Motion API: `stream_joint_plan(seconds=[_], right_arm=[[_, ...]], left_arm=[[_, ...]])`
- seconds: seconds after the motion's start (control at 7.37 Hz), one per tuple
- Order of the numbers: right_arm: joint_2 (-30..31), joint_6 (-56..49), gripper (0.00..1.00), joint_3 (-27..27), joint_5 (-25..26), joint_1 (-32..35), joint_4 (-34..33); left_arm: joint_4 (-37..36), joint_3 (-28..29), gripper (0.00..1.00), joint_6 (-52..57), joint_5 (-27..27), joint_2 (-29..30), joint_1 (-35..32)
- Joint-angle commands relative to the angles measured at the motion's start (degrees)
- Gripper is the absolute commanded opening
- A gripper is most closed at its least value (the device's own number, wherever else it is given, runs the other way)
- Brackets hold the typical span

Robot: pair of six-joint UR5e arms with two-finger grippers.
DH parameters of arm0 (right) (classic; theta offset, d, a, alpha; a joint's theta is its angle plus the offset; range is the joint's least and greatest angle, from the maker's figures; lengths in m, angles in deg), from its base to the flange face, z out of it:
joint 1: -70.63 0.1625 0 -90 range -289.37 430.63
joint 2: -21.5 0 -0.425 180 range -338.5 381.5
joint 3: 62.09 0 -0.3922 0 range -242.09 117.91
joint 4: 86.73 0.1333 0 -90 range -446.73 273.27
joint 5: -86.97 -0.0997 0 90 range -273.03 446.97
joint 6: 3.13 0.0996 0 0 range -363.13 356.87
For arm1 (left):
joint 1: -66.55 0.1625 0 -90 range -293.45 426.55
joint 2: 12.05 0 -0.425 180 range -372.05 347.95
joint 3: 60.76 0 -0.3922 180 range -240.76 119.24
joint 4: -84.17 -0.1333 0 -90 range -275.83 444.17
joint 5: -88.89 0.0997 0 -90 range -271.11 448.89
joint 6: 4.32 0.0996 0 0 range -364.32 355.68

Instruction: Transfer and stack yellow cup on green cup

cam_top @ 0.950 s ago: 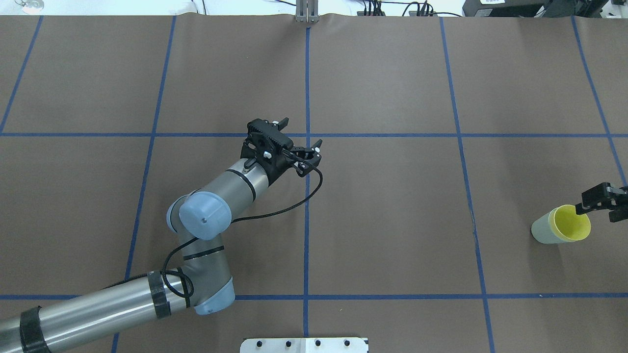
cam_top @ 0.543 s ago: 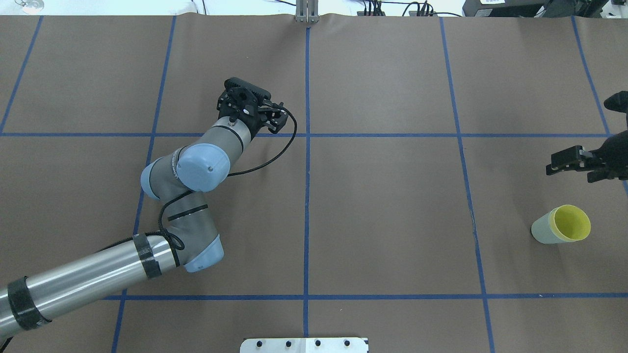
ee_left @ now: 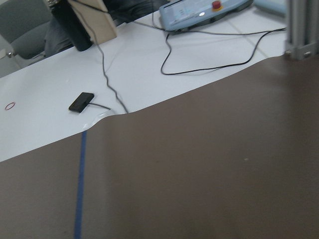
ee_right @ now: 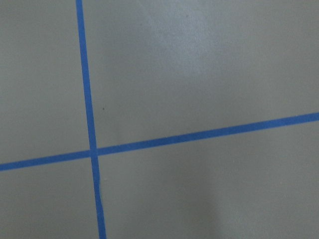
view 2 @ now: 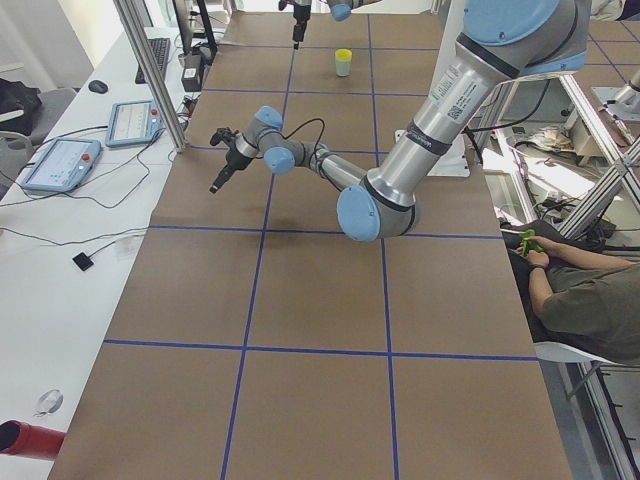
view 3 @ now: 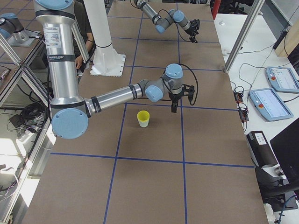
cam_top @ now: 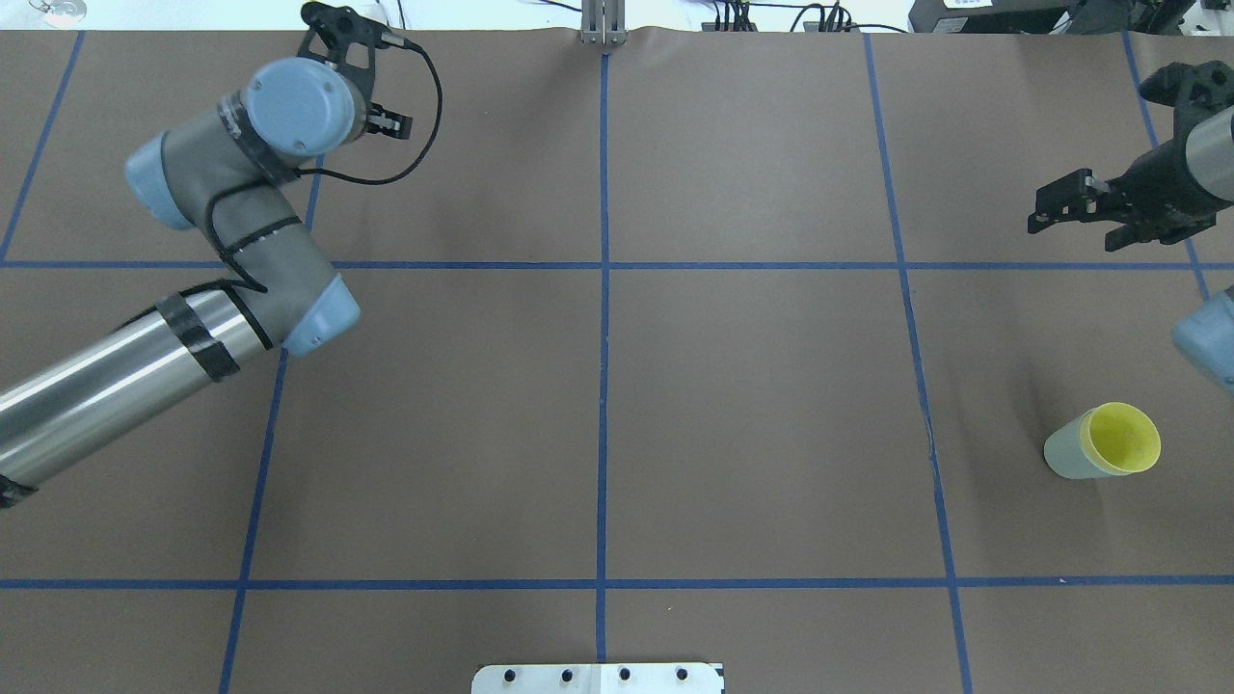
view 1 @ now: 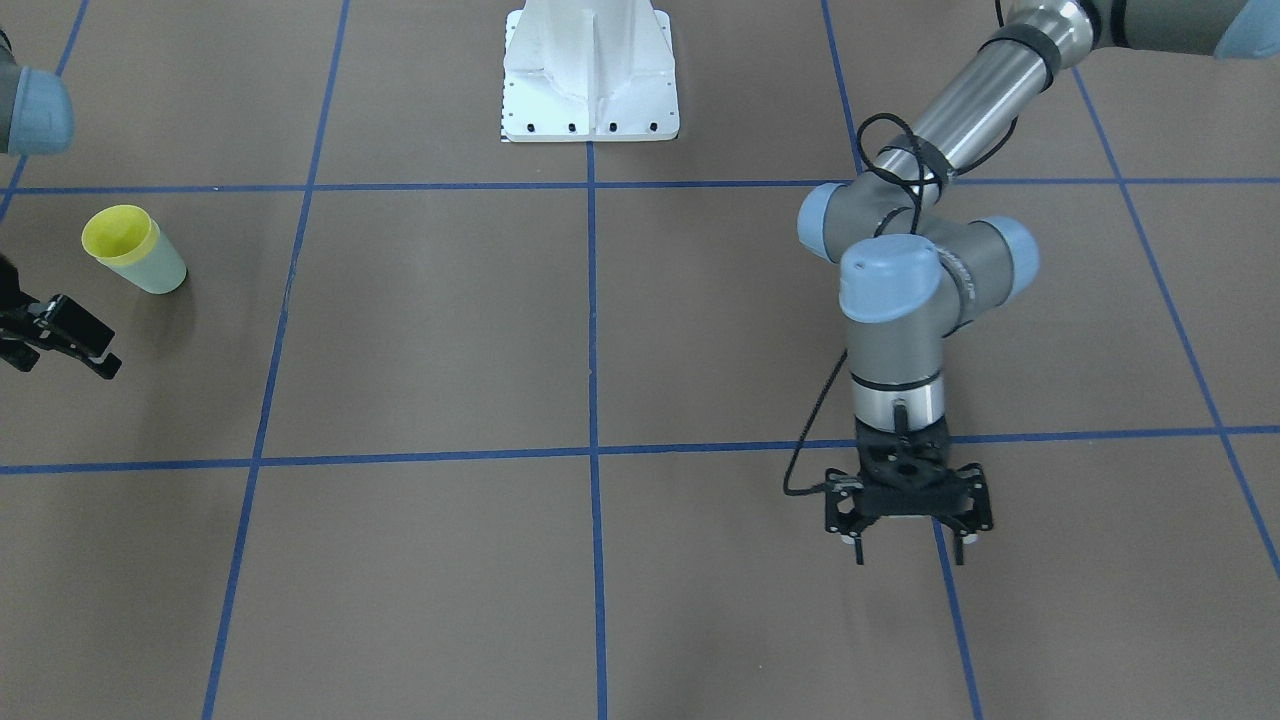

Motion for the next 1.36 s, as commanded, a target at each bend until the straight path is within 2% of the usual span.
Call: stream_joint_plan(seconds=[0.0,0.14,0.27,0.41,0.54,0.68,0.81,0.95,1.09,1.22], right_arm=[[-5.67,-2.72,1.0,-4.45,-1.28,3.04,-3.88],[-6.29,-7.27,1.0,-7.25,-3.38,5.32,-4.06],[-7.52,-10.62,1.0,-11.02,-5.84,7.95,-4.15],[-7.44,-14.74,1.0,-13.14,-6.47,9.89,-4.24],[-7.18,-18.09,1.0,-14.04,-7.17,12.08,-5.46],[-7.26,-21.17,1.0,-13.44,-9.35,14.46,-10.6],[-7.26,-26.42,1.0,-13.26,-9.46,16.57,-14.13],[-7.09,-29.78,1.0,-13.34,-9.38,17.98,-16.87],[-6.65,-31.47,1.0,-13.17,-8.77,18.78,-17.85],[-5.69,-31.66,1.0,-13.17,-8.67,18.87,-17.86]], left_arm=[[-7.87,2.21,0.99,1.37,-28.65,-0.57,-12.62],[-8.66,2.22,0.99,10.52,-42.3,-2.83,-17.29],[-8.84,1.44,0.99,24.62,-45.31,-6.77,-21.52],[-8.84,1.17,0.99,37.64,-45.42,-10.99,-24.78],[-9.19,-0.05,0.99,38.9,-46.56,-15.12,-28.73],[-11.54,-0.06,0.99,38.56,-51.87,-15.86,-32.68],[-15.22,-0.06,0.99,39.17,-56.37,-17.08,-37.16],[-15.08,-1.2,0.99,40.57,-55.8,-19.88,-39.64],[-15.26,-1.55,0.99,46.5,-53.97,-20.95,-40.54],[-15.17,-2.25,0.99,48.56,-48.73,-21.49,-40.72]])
